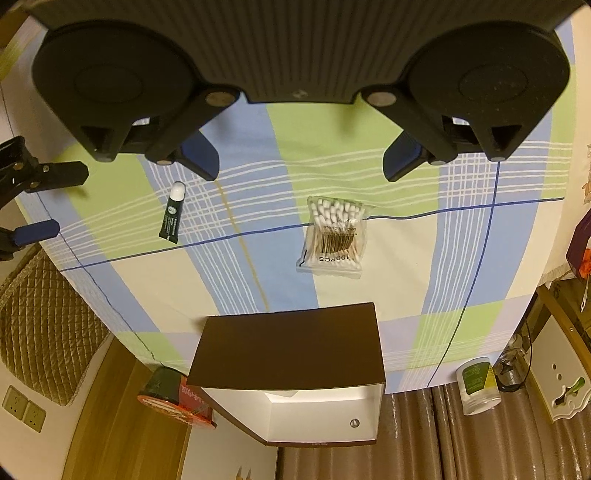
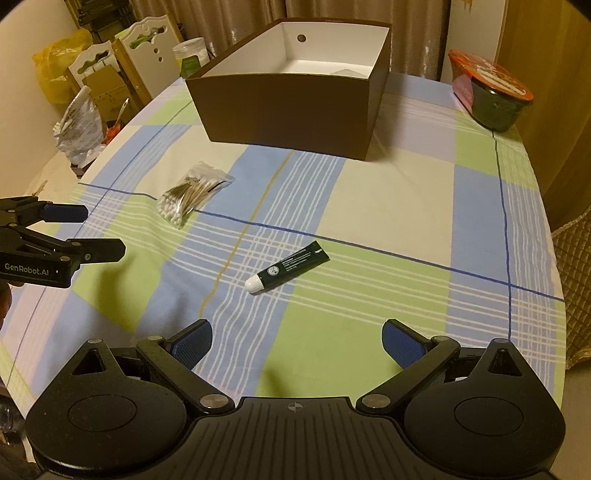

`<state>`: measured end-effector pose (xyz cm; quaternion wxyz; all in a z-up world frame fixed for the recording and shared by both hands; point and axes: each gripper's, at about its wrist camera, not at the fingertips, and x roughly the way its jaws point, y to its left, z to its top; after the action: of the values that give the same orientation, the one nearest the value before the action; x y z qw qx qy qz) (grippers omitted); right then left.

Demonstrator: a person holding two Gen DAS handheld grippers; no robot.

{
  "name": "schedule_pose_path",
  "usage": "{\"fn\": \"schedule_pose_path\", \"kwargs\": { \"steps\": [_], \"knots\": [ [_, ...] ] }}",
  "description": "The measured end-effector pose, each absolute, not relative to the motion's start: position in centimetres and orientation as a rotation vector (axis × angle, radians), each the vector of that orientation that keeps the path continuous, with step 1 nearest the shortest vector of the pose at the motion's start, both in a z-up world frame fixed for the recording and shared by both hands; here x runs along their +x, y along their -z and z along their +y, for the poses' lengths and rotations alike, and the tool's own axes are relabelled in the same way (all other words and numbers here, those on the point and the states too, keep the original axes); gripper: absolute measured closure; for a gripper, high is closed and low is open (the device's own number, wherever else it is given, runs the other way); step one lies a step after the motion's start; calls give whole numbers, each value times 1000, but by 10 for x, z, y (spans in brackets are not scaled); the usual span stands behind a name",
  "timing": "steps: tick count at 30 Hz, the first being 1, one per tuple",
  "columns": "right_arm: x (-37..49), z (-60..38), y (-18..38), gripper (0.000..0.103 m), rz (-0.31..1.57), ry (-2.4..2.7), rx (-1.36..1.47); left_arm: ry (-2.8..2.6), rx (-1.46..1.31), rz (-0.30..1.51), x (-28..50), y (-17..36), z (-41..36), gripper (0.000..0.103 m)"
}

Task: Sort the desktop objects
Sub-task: 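Move both grippers back toward the cotton swab bag and green tube, then grasp the dark green tube with the right gripper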

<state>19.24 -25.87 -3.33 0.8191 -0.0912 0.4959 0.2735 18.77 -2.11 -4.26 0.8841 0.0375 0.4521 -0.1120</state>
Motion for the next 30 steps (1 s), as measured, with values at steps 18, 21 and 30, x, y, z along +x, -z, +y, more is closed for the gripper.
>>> {"fn": "schedule_pose_path", "kwargs": {
  "steps": [18,21,30],
  "knots": [
    [201,-247,48,2,1042,-658,-345,238,60,960,199,50,-15,10],
    [199,-239,54,3,1015,-712,-444,237,55,963,200,52,-13,10],
    [201,-222,76,3,886,-913,-763,225,38,979,204,58,-6,10]
  ]
}}
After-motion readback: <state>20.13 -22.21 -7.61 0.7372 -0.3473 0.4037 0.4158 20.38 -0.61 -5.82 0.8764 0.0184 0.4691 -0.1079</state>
